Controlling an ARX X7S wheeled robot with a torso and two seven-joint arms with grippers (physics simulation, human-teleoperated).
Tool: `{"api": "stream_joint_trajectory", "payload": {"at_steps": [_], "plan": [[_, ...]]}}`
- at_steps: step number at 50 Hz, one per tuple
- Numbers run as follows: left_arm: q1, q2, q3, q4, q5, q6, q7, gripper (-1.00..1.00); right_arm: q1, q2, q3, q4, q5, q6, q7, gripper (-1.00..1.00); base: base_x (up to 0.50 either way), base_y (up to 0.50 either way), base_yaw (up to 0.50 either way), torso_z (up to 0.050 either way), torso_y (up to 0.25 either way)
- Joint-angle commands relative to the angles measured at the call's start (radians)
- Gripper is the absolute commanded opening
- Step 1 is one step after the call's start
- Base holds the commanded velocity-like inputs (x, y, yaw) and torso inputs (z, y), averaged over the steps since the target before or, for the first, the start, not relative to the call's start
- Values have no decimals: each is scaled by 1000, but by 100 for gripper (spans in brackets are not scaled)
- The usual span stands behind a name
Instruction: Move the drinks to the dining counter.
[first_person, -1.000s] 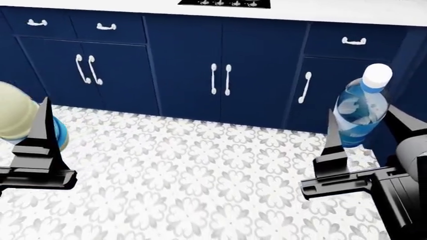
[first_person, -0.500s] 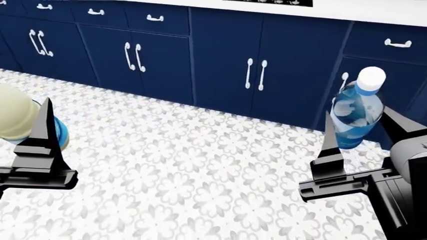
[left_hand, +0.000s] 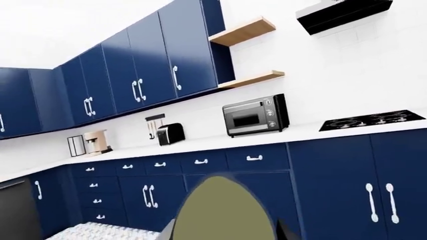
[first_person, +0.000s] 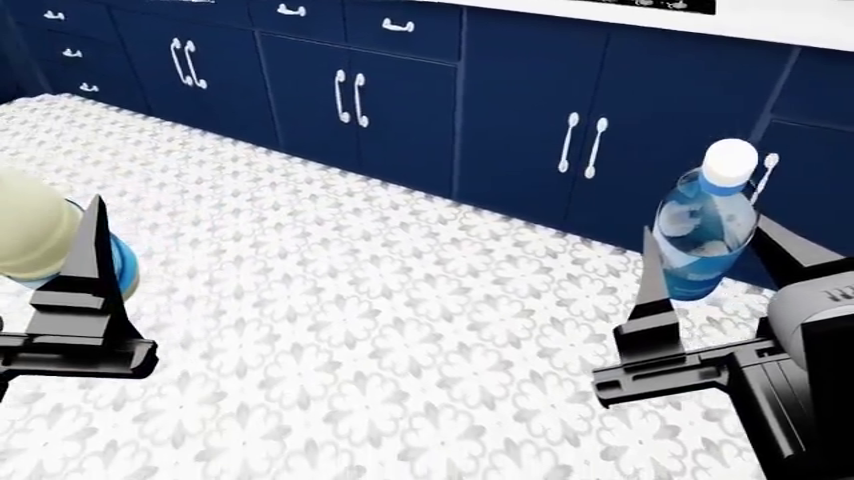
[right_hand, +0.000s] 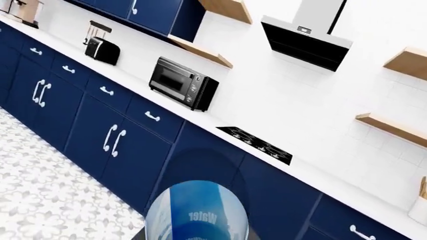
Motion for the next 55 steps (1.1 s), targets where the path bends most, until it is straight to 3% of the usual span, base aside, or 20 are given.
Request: {"api": "stream_joint_trajectory", "payload": {"at_steps": [1,37,43,55], "plan": [[-5,1,-2,-1,2,2,-7,-100,16,3,-3,1,-10,6,3,-100,-258,-130,473,0,0],[-8,-2,3,-1,-7,2,-17,-100,4,-18,8,1,0,30,3,-100,-239,-155,474,1,0],[-10,-1,5,-2,12,4,-4,-100,51,10,-40,1,2,-11,3,-100,-219,-185,475,0,0],[-39,-43,62,-9,-73,47,-110,-100,140,89,-47,0,56,-67,6,-100,-208,-195,475,1,0]]}}
